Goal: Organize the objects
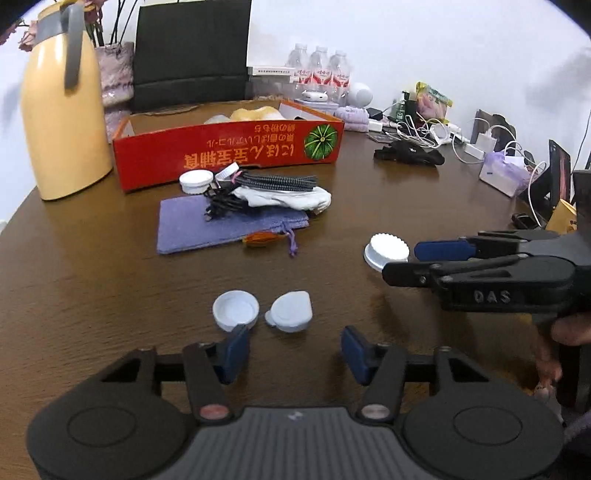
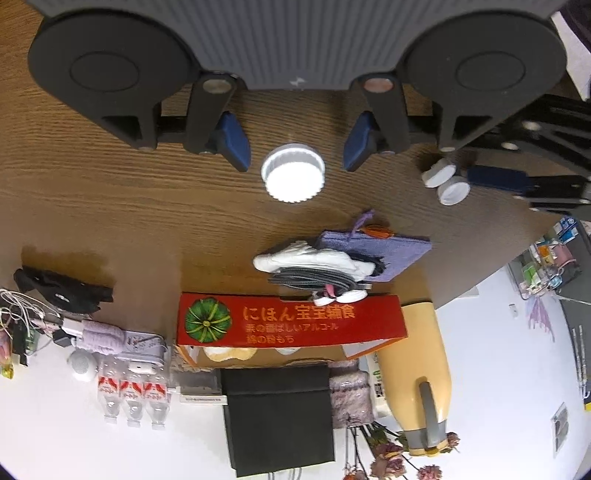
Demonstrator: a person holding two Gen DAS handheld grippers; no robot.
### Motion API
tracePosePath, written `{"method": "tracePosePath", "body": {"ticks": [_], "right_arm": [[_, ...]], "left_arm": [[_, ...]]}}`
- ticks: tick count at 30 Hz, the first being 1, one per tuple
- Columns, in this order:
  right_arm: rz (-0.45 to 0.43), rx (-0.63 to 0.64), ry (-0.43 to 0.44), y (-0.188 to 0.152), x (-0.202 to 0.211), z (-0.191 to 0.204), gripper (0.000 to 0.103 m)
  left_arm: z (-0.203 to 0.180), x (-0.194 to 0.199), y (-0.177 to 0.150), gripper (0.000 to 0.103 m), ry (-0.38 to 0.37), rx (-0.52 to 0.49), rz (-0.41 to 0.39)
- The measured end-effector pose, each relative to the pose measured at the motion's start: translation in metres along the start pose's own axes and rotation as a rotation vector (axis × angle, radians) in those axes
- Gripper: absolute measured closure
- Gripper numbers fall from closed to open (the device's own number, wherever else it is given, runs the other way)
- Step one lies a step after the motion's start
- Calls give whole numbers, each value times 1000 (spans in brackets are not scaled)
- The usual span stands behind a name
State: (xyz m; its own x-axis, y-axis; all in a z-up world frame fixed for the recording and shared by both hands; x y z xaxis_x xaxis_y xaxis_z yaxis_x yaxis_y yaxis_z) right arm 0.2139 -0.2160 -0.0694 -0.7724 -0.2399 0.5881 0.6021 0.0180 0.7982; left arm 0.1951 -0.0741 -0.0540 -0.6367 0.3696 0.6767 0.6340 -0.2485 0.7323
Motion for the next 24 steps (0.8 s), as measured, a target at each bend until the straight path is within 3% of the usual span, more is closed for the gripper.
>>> {"method": "tracePosePath", "body": {"ticks": [4, 5, 6, 10, 12, 19, 22, 24], "right_arm": [[3, 1, 3, -2, -2, 2, 45], [2, -2, 4, -2, -2, 1, 47], [-1, -4, 6, -1, -3, 1, 48], [-15, -24, -2, 2, -7, -1, 48], [-21, -26, -11, 5, -10, -2, 64], [-80, -32, 0, 16, 12, 0, 65], [-132, -114, 153, 58, 46, -8, 65], [-232, -42, 172, 112, 80, -14, 65]], "left_arm": [[-3, -13, 9, 55, 5, 4, -18], [-3, -15, 10, 71, 16, 0, -17], [-4, -17, 13, 79, 24, -8, -11], [-4, -17, 12, 79, 18, 0, -7], [-4, -13, 12, 82, 20, 7, -11], [13, 27, 27, 82, 40, 34, -103], [43, 58, 72, 82, 156, -60, -185], [69, 81, 120, 82, 181, -62, -239]]}}
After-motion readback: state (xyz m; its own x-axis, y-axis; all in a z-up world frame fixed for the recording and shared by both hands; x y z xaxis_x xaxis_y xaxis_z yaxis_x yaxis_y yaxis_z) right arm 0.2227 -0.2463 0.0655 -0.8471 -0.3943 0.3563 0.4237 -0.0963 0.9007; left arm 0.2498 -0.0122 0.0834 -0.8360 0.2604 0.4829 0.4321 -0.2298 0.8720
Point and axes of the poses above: each gripper's, at about its wrist camera, not at the fingertips, and x roughly against the way its jaws point, z to its left, y to its top, the point moved 8 cm from there along -x, roughly the way its jaws point
